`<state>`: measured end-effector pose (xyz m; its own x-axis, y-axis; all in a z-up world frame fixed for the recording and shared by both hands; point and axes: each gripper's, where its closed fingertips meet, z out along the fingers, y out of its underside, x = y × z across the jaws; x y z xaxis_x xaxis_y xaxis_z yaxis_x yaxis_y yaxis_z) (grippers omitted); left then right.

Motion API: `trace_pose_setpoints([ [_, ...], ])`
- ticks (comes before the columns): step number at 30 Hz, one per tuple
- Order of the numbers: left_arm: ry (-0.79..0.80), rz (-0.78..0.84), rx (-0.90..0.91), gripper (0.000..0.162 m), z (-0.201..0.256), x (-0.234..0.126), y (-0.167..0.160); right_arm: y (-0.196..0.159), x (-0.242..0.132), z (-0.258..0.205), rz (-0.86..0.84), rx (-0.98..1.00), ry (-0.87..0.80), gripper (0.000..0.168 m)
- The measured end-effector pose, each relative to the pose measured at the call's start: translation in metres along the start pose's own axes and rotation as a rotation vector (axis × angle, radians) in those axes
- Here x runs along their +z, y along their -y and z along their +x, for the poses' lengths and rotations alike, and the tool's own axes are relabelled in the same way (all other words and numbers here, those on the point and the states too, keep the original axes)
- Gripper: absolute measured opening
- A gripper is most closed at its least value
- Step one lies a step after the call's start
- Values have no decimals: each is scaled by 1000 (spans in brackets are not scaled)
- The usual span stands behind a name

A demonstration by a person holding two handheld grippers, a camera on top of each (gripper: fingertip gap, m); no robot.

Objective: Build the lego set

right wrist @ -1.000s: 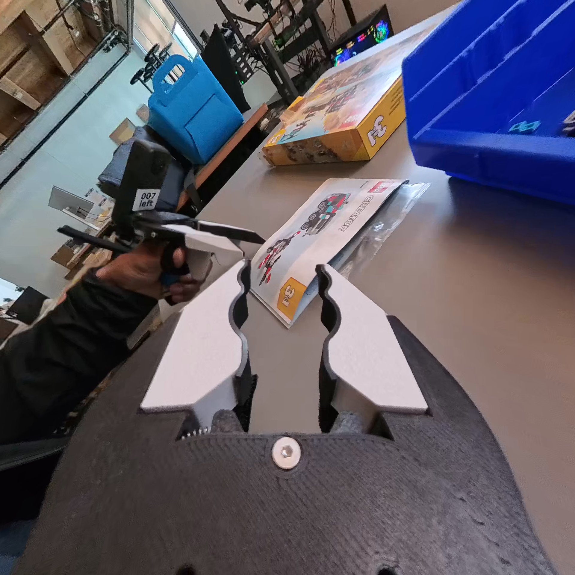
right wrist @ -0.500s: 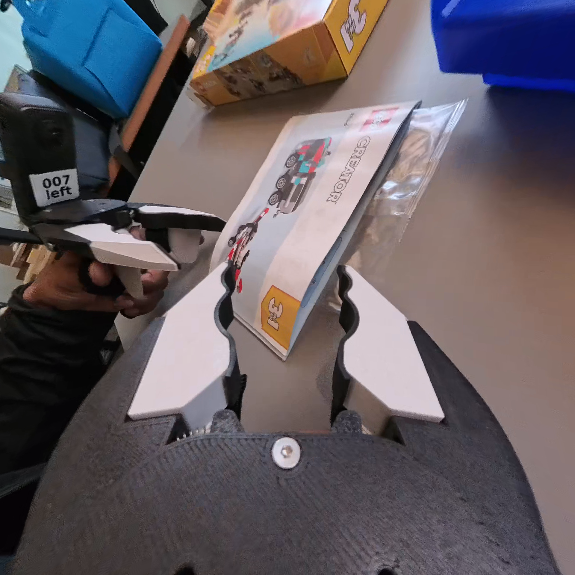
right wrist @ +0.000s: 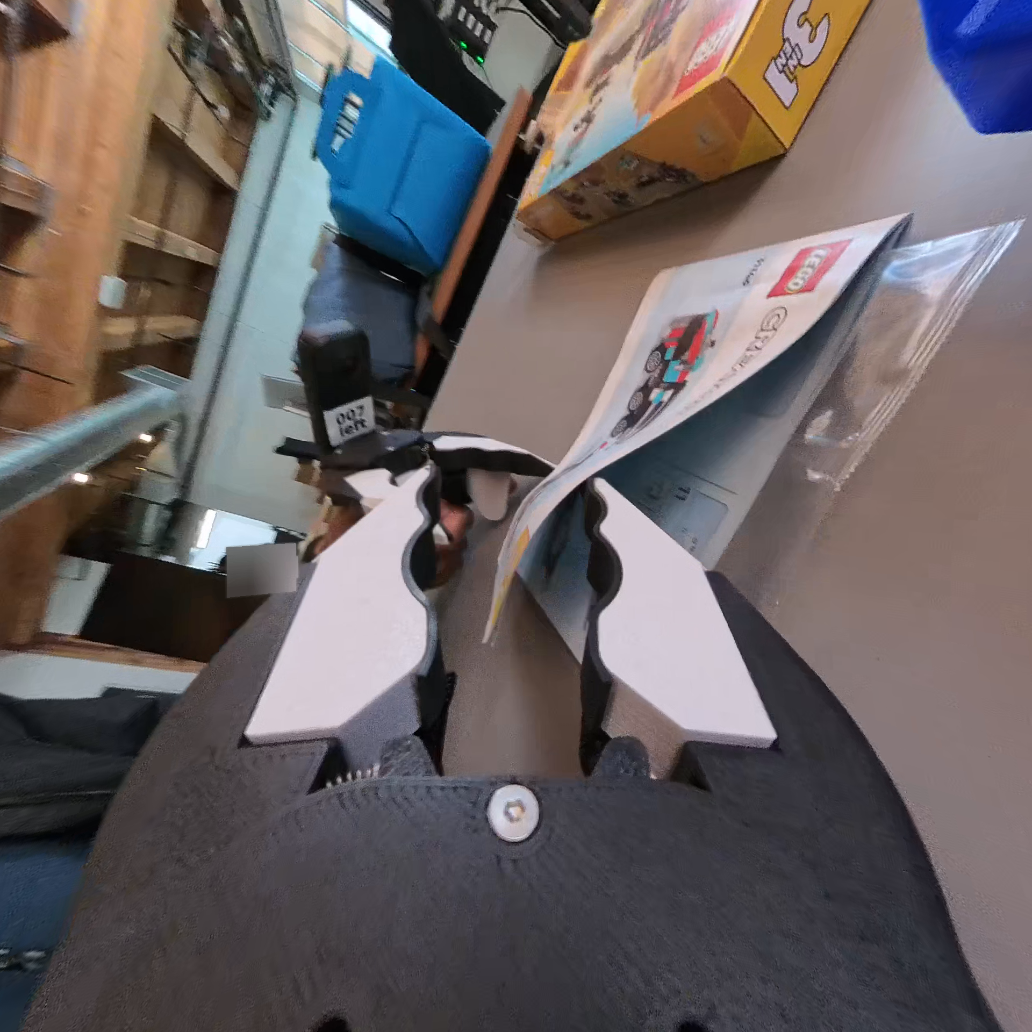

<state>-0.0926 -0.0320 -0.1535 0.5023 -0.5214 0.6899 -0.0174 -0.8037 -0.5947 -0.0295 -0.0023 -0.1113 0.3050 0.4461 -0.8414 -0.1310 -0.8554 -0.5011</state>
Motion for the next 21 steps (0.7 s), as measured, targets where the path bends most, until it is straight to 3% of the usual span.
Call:
trace_pose_setpoints([
  [5,61,18,117,102,-2,-11,4,17,2,-10,37,78,115,49],
  [9,156,65,343,118,-5,-25,14,26,8,-12,50,98,142,48],
  [12,196,55,478,120,-11,-31,15,32,13,-11,56,119,153,48],
  [17,257,28,609,104,-24,-25,25,37,21,-10,57,128,146,47],
  [21,329,-9,680,61,-35,-16,35,41,24,-7,70,133,133,47],
])
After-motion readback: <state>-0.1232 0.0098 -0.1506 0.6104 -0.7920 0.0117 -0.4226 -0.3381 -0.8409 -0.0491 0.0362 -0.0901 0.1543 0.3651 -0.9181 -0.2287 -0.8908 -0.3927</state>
